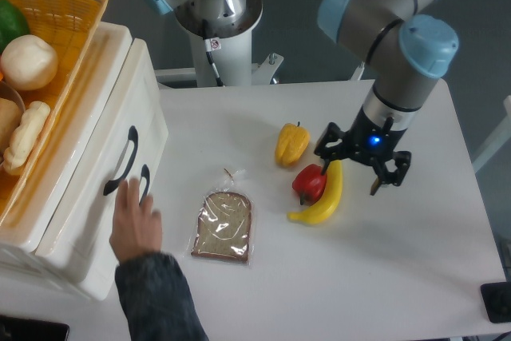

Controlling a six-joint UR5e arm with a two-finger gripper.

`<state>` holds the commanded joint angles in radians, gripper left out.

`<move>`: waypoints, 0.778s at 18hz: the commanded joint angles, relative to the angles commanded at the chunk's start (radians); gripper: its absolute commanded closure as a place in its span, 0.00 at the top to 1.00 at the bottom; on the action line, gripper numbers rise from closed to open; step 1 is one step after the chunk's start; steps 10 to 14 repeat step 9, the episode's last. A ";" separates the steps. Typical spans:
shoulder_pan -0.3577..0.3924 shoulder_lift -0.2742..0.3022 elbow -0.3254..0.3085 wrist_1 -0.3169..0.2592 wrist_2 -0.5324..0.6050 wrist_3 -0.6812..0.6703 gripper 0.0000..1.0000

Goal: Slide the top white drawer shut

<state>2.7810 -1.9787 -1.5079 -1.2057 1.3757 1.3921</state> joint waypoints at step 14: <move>0.043 -0.057 0.052 0.000 0.109 0.258 1.00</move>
